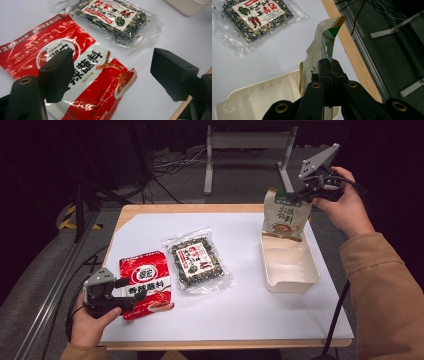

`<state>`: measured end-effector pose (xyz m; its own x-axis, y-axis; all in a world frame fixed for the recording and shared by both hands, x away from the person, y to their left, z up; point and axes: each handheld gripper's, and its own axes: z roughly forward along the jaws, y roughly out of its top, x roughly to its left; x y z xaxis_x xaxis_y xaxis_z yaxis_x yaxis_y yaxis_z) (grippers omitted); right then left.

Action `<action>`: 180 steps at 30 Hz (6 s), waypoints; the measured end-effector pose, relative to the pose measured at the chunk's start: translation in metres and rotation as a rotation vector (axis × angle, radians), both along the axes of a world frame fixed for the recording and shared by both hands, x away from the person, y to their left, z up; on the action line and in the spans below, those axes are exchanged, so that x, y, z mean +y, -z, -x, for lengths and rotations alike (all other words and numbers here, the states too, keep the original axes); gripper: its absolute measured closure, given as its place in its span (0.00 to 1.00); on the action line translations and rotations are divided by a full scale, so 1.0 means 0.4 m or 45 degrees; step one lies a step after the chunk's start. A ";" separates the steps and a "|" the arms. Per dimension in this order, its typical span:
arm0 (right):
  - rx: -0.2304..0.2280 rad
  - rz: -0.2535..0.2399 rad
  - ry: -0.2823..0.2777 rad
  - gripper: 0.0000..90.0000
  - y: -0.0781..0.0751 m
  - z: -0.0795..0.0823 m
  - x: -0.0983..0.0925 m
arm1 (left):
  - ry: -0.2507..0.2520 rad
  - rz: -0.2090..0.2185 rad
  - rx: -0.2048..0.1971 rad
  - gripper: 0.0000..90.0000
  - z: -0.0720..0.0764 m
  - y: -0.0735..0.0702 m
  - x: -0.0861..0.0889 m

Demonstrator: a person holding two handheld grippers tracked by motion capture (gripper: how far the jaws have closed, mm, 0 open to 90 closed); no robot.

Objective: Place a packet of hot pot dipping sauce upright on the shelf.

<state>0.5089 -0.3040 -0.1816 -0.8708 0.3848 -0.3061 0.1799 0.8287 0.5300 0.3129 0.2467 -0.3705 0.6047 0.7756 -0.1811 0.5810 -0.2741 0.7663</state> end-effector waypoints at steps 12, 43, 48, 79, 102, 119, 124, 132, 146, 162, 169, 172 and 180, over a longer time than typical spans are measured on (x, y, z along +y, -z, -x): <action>-0.029 0.029 -0.010 1.00 0.023 -0.049 -0.028 | -0.030 0.004 0.003 0.22 0.019 0.004 0.014; -0.016 0.109 -0.020 0.99 0.142 -0.082 -0.014 | -0.005 0.008 0.010 0.22 0.002 0.004 0.006; 0.025 0.085 0.003 0.98 0.177 -0.084 -0.026 | 0.000 0.013 0.010 0.22 -0.004 0.004 0.000; -0.022 -0.088 0.251 0.62 0.216 -0.054 -0.062 | -0.036 -0.010 0.005 0.17 -0.049 0.003 -0.009; -0.251 -0.513 0.322 0.42 0.150 0.201 -0.038 | -0.031 -0.071 -0.085 0.18 -0.109 -0.031 0.002; -0.106 -0.652 0.230 0.53 0.206 0.331 0.039 | -0.063 -0.083 -0.089 0.21 -0.119 -0.041 0.040; -0.047 -0.663 0.200 0.55 0.233 0.361 0.074 | -0.107 -0.074 -0.105 0.20 -0.124 -0.049 0.052; -0.022 -0.707 0.160 0.52 0.280 0.409 0.116 | -0.165 -0.056 -0.128 0.20 -0.141 -0.043 0.083; 0.016 -0.722 0.135 0.46 0.346 0.417 0.150 | -0.257 0.070 -0.120 0.19 -0.189 0.031 0.102; 0.105 -0.722 0.044 0.47 0.410 0.409 0.191 | -0.381 -0.027 -0.124 0.29 -0.261 0.119 0.132; 0.120 -0.731 0.012 0.48 0.413 0.420 0.204 | -0.454 -0.068 -0.047 0.33 -0.291 0.155 0.138; 0.130 -0.747 0.005 0.48 0.415 0.422 0.208 | -0.477 -0.052 -0.024 0.37 -0.301 0.171 0.141; 0.169 -0.745 0.003 0.48 0.436 0.423 0.221 | -0.413 0.002 0.030 0.35 -0.328 0.194 0.152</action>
